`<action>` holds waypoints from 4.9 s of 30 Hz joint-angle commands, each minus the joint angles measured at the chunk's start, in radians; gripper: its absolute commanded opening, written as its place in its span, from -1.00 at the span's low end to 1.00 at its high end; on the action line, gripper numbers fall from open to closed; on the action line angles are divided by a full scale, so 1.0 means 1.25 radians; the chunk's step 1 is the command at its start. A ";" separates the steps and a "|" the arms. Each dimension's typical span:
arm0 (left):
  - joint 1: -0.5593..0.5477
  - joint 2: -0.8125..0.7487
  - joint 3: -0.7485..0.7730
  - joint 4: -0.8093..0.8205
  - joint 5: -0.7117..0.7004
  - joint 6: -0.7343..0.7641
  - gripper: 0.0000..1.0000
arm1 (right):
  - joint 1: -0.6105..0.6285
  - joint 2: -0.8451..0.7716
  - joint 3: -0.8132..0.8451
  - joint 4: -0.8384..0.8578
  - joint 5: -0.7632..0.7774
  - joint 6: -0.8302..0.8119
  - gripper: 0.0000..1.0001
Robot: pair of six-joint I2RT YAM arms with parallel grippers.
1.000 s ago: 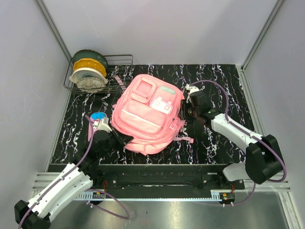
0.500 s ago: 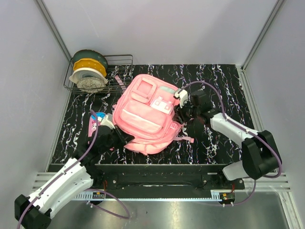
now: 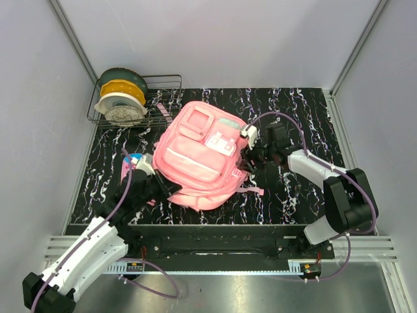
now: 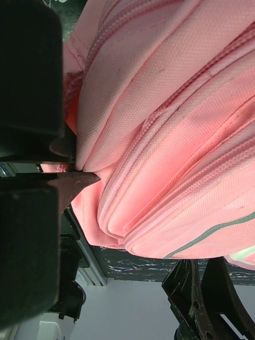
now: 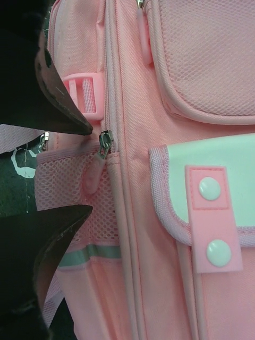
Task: Pack the student bag
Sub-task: Zip the student bag at the center of the board, then unzip the student bag at the center of the board.
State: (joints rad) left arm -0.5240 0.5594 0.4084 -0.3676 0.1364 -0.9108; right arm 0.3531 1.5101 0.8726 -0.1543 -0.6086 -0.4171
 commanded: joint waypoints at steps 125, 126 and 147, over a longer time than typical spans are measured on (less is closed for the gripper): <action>-0.390 -0.028 -0.087 0.481 -0.342 0.052 -1.00 | 0.591 0.121 0.523 -0.208 0.314 0.877 -1.00; -0.390 -0.028 -0.087 0.483 -0.336 0.055 -1.00 | 0.591 0.125 0.528 -0.204 0.322 0.875 -1.00; -0.396 -0.087 -0.027 0.224 -0.405 0.017 0.29 | 0.530 -0.152 0.187 -0.189 0.616 0.995 0.43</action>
State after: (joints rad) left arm -1.0126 0.4568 0.2909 -0.1474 -0.3912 -0.8867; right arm 1.0611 1.4551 1.2156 -0.5018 -0.0204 0.6563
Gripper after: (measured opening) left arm 0.638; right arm 0.709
